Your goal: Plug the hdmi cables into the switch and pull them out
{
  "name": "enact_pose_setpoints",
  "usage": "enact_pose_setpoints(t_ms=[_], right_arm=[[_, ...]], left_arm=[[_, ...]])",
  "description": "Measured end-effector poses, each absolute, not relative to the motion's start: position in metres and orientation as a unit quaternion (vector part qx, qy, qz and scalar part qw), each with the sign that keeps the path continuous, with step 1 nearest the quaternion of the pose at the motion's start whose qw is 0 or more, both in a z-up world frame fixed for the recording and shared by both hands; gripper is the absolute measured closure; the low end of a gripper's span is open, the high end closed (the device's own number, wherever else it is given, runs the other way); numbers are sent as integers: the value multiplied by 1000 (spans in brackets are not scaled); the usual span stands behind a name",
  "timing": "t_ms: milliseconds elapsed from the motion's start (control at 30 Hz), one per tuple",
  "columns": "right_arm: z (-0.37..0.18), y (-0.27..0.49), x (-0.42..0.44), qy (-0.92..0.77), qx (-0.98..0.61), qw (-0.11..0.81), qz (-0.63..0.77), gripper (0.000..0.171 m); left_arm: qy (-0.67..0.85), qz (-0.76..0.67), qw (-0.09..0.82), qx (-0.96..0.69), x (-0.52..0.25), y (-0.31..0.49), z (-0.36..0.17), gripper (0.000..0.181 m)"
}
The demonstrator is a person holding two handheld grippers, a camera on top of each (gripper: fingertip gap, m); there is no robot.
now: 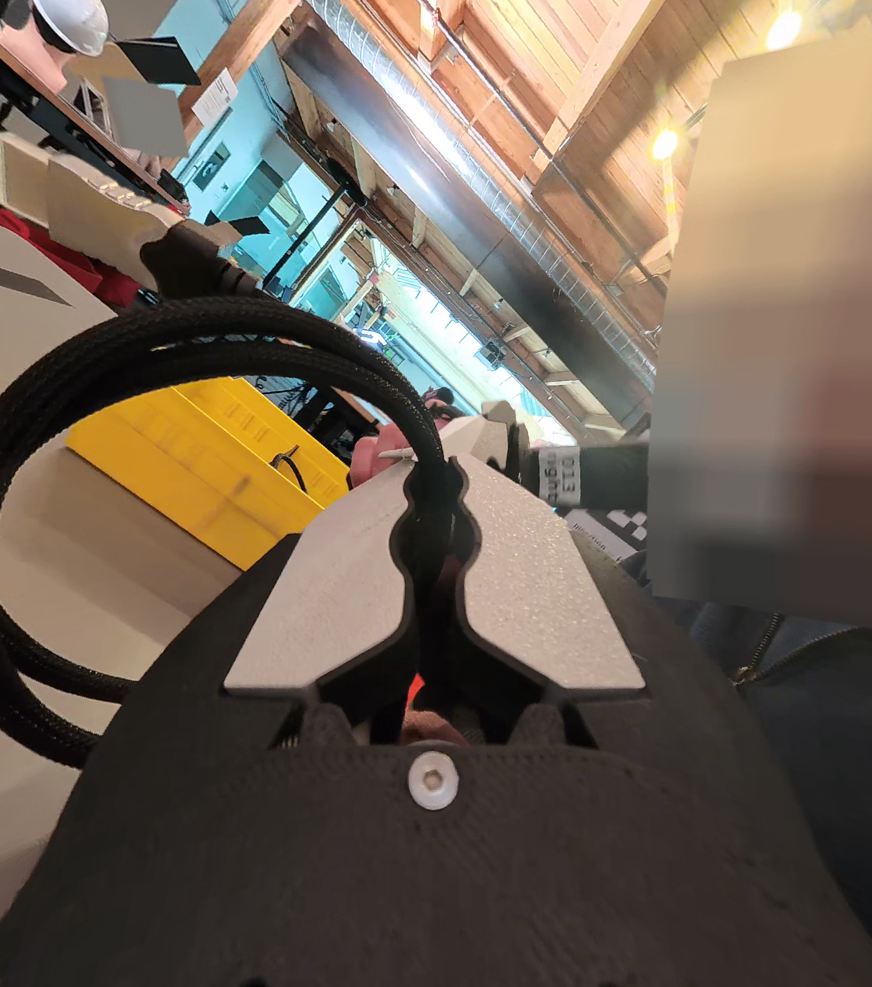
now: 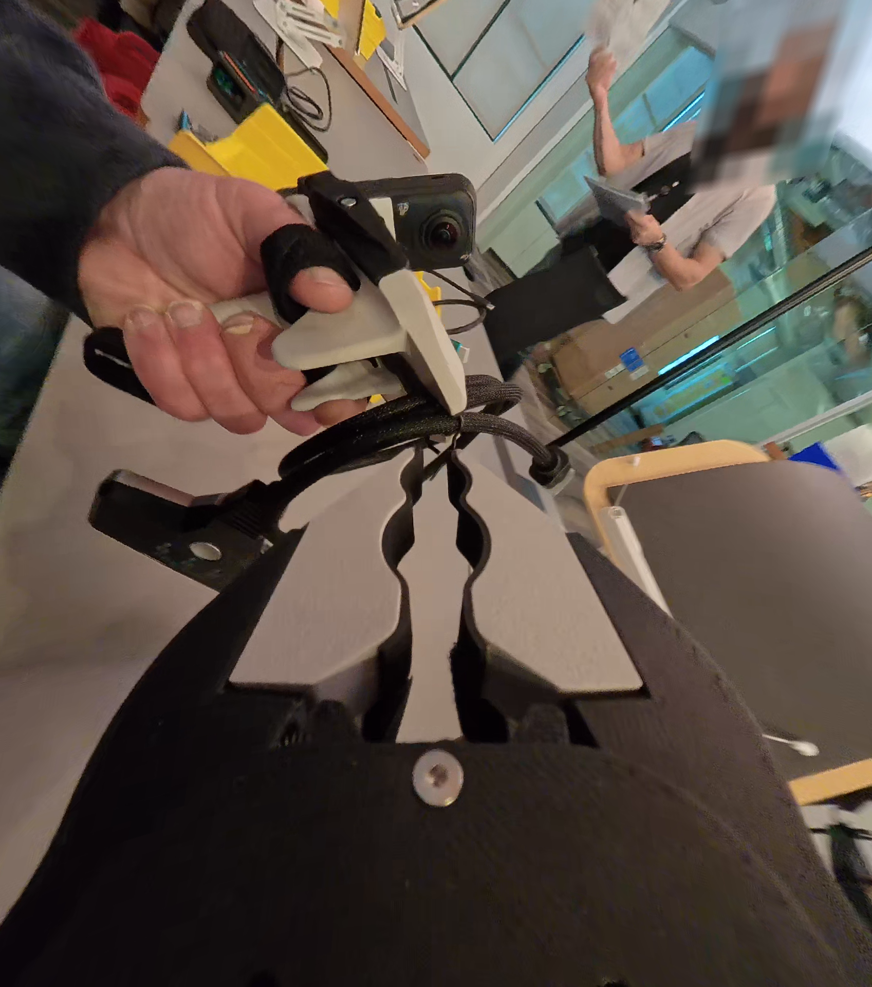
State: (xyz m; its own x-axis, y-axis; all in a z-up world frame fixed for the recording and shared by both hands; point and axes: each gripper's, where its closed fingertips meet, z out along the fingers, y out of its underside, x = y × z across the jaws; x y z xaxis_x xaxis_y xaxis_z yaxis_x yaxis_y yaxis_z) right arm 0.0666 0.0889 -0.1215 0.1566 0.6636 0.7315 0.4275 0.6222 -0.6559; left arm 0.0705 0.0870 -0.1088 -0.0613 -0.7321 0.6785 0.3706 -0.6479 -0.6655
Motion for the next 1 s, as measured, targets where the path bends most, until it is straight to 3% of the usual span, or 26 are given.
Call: enact_pose_setpoints(t_ms=[33, 200, 500, 1000], right_arm=[[-122, 89, 67, -647, -415, 635, 74, 163], [-121, 90, 68, -662, -377, 648, -18, 164], [-123, 87, 68, -676, -350, 645, -61, 165], [-125, 86, 70, -675, -381, 632, -33, 171]], left_arm=[[155, -714, 386, -562, 70, 87, -108, 174], [144, -722, 377, -562, 71, 88, -109, 174], [135, -732, 363, -560, 74, 86, -109, 174], [132, -736, 360, -557, 75, 85, -111, 174]])
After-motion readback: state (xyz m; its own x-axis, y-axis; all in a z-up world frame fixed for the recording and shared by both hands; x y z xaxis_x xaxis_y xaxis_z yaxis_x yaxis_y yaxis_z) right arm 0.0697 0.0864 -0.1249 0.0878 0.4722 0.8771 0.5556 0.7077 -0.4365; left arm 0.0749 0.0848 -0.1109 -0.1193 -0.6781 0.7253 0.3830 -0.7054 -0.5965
